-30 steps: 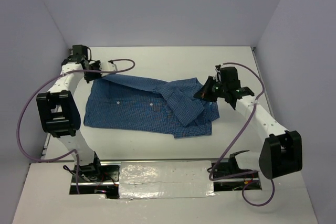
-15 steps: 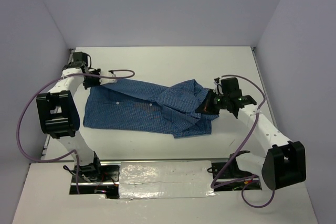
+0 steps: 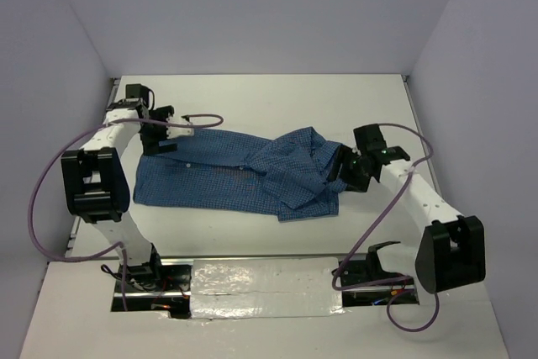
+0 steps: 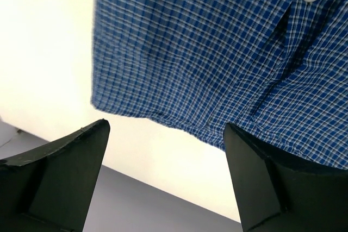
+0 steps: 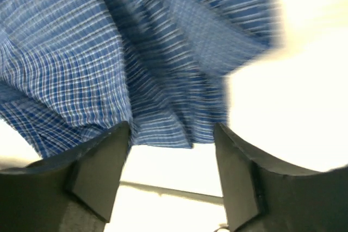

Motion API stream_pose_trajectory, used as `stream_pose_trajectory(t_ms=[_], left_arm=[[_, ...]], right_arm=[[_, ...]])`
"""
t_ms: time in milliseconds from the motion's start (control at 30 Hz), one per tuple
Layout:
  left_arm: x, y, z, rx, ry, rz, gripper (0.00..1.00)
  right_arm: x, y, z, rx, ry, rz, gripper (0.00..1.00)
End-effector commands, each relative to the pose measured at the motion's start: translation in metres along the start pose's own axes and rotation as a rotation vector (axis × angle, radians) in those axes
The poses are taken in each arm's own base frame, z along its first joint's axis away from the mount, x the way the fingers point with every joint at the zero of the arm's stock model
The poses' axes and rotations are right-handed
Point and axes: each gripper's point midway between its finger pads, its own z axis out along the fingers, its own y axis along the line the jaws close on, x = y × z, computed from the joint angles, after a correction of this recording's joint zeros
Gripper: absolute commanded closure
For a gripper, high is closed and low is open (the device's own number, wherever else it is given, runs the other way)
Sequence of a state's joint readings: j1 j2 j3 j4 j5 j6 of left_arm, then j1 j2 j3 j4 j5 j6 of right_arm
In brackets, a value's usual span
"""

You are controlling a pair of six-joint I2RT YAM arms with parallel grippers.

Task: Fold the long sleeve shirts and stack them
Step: Fold the shirt

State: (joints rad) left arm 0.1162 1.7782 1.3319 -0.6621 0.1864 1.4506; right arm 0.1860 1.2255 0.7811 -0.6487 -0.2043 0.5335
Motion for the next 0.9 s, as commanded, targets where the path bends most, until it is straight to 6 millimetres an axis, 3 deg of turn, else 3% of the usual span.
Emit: stream_pose_trajectory(t_ms=[0, 33, 100, 133, 200, 233, 267, 367, 400, 433, 467, 500, 533, 567, 667, 867], left_arm=[[-0.025, 0.01, -0.036, -0.045, -0.099, -0.041, 0.01], [-0.029, 0.011, -0.04, -0.054, -0.109, -0.051, 0.01], [-0.038, 0.01, -0.048, -0.069, -0.141, -0.098, 0.01], [-0.043, 0.01, -0.051, -0.071, -0.153, -0.11, 0.01], [-0.055, 0.008, -0.063, -0.084, -0.197, -0.156, 0.01], [-0.063, 0.007, -0.066, -0.084, -0.221, -0.173, 0.01], [-0.074, 0.005, -0.075, -0.087, -0.272, -0.228, 0.01], [-0.094, 0.0, -0.091, -0.069, -0.363, -0.369, 0.01], [-0.1, -0.004, -0.094, -0.05, -0.395, -0.4, 0.01], [-0.103, -0.009, -0.097, -0.037, -0.408, -0.428, 0.02], [-0.106, -0.014, -0.102, -0.025, -0.422, -0.471, 0.02], [-0.109, -0.022, -0.103, -0.001, -0.437, -0.493, 0.02], [-0.111, -0.029, -0.109, 0.008, -0.444, -0.529, 0.02], [-0.11, -0.039, -0.106, 0.03, -0.44, -0.557, 0.02], [-0.108, -0.056, -0.109, 0.022, -0.434, -0.612, 0.02], [-0.099, -0.083, -0.11, -0.008, -0.399, -0.617, 0.02]], right_arm=[[-0.045, -0.028, -0.049, 0.237, -0.199, -0.031, 0.27], [-0.052, -0.029, -0.065, 0.254, -0.254, -0.034, 0.25], [-0.073, -0.007, -0.092, 0.179, -0.353, -0.102, 0.25], [-0.08, 0.029, -0.109, 0.022, -0.428, -0.193, 0.31], [-0.078, 0.064, -0.122, -0.121, -0.486, -0.387, 0.33], [-0.081, 0.092, -0.133, -0.227, -0.549, -0.484, 0.36], [-0.054, 0.126, -0.132, -0.379, -0.496, -0.627, 0.36], [-0.03, 0.173, -0.113, -0.473, -0.455, -0.895, 0.34], [-0.03, 0.177, -0.085, -0.438, -0.385, -0.927, 0.31], [-0.036, 0.189, -0.085, -0.427, -0.38, -0.98, 0.3], [-0.033, 0.195, -0.073, -0.417, -0.337, -1.01, 0.3], [-0.03, 0.195, -0.044, -0.379, -0.257, -1.027, 0.29], [-0.034, 0.202, -0.041, -0.37, -0.252, -1.057, 0.28], [-0.028, 0.201, -0.018, -0.348, -0.198, -1.076, 0.27], [-0.02, 0.2, 0.011, -0.324, -0.124, -1.111, 0.26], [-0.001, 0.189, 0.045, -0.31, -0.013, -1.138, 0.26]])
